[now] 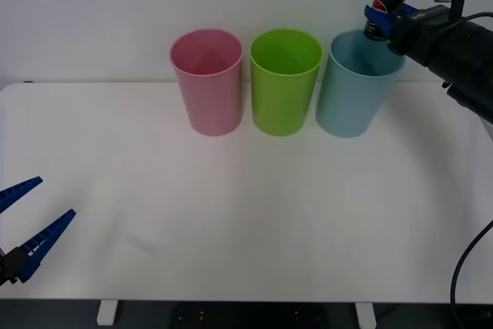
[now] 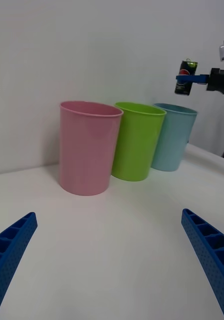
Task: Grasp the object on the table and drop it into the matching bin: aluminum can to the light blue bin, PET bottle to the pink bin.
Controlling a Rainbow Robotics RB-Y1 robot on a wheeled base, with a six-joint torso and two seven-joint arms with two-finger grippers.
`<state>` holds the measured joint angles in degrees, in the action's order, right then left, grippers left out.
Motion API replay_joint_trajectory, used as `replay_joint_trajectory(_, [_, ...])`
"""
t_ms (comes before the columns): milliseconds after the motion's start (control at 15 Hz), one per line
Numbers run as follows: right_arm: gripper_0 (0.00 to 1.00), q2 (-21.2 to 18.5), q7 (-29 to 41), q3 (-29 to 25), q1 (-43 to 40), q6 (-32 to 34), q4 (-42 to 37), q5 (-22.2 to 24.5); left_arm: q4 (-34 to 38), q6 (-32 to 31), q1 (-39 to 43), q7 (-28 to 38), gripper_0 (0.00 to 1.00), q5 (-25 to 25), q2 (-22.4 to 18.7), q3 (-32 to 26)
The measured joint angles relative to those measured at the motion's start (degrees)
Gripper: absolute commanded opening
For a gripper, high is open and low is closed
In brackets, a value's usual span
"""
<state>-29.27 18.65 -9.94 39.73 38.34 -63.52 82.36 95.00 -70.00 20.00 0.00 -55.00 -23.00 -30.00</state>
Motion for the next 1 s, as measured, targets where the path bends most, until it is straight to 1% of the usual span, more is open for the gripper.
replay_joint_trajectory(400, [1.0, 0.0, -1.6, -0.1, -0.1, 0.3, 0.0, 0.0, 0.0, 0.0, 0.0, 0.0, 1.0, 0.0, 0.0, 0.0])
replay_joint_trajectory(600, [1.0, 0.0, -2.2, -1.5, -1.0, 2.9, -0.7, -0.2, 0.0, 0.0, 0.0, 0.0, 1.0, 0.0, 0.0, 0.0])
replay_joint_trajectory(667, [1.0, 0.1, -2.4, -2.0, -2.0, 4.1, -1.9, -0.4, 0.0, 0.0, 0.0, 0.0, 1.0, 0.0, 0.0, 0.0])
replay_joint_trajectory(800, [1.0, 0.2, -2.6, -2.3, -5.9, 4.9, -7.0, -1.2, 0.0, 0.0, 0.0, 0.0, 1.0, 0.0, 0.0, 0.0])
replay_joint_trajectory(1000, [1.0, 0.2, -2.6, -2.0, -12.4, 6.6, -15.3, -3.8, 0.0, 0.0, 0.0, 0.0, 1.0, 0.0, 0.0, 0.0])
